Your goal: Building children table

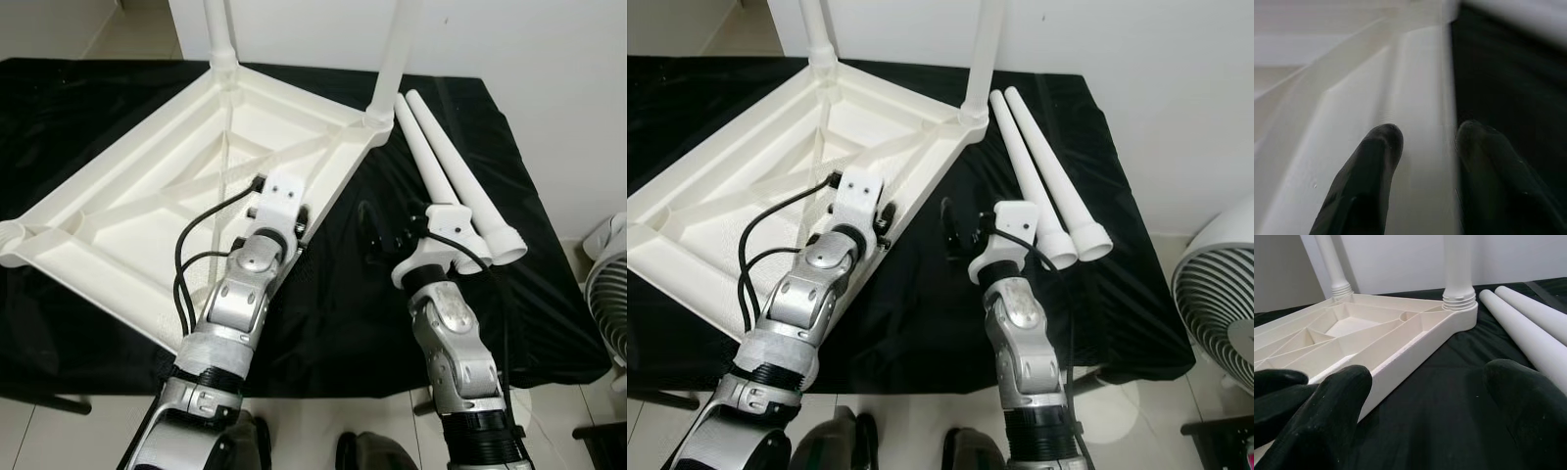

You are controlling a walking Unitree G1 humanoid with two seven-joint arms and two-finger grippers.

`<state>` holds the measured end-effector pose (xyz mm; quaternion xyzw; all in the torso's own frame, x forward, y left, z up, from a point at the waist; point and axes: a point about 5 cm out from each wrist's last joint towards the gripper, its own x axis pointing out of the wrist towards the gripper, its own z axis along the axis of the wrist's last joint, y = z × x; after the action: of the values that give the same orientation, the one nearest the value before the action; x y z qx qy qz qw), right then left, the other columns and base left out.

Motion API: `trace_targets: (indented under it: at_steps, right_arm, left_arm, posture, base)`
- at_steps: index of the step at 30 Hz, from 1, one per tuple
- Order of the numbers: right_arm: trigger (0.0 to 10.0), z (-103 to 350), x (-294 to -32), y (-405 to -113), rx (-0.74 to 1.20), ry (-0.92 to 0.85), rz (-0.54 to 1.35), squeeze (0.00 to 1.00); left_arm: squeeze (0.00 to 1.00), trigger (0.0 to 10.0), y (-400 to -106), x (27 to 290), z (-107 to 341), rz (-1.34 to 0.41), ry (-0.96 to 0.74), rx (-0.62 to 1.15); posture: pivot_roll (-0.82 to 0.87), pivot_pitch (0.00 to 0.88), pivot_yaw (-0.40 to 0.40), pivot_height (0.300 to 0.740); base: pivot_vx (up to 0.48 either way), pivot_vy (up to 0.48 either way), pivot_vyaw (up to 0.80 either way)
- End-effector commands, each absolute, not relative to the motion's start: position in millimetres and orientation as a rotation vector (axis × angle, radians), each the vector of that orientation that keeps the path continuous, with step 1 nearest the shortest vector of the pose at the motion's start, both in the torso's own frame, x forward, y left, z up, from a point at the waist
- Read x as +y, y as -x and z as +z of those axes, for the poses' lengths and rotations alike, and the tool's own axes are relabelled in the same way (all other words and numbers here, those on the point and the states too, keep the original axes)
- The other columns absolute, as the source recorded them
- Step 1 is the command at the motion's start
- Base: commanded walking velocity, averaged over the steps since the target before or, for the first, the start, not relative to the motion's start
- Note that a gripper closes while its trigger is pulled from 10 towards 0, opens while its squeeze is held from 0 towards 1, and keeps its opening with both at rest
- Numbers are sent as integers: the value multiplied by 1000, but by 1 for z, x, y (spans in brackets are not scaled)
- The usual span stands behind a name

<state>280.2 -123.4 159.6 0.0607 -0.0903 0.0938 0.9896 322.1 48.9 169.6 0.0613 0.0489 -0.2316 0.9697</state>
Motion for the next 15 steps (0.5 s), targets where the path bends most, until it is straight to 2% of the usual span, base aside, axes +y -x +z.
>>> trace_targets:
  at_steps: [1, 3, 4, 6, 12, 15]
  right_arm:
    - [10000, 157, -125, -280, -167, -128, 181, 0]
    - [10000, 157, -125, -280, -167, -126, 180, 0]
    - [10000, 155, -126, -279, -161, -123, 181, 0]
    - [10000, 154, -126, -279, -158, -119, 182, 0]
    - [10000, 153, -128, -278, -153, -115, 183, 0]
    - [10000, 153, -128, -279, -152, -113, 190, 0]
  left_arm:
    - [0, 10000, -319, 48, 169, -503, -117, 109]
    - [0, 10000, -316, 48, 171, -539, -108, 106]
    - [0, 10000, -302, 54, 174, -645, -118, 95]
    - [0, 10000, -295, 58, 173, -686, -136, 97]
    - [0, 10000, -284, 73, 168, -722, -198, 116]
    - [0, 10000, -274, 92, 163, -721, -259, 173]
  posture:
    - [-60, 95, 17, 740]
    - [-60, 95, 17, 740]
    - [-57, 98, 16, 740]
    - [-57, 98, 16, 740]
    - [-50, 100, 11, 740]
    - [-38, 101, 4, 740]
  base:
    - [0, 0, 0]
    - [0, 0, 0]
    - [0, 0, 0]
    - [0, 0, 0]
    - [0, 0, 0]
    - [0, 0, 0]
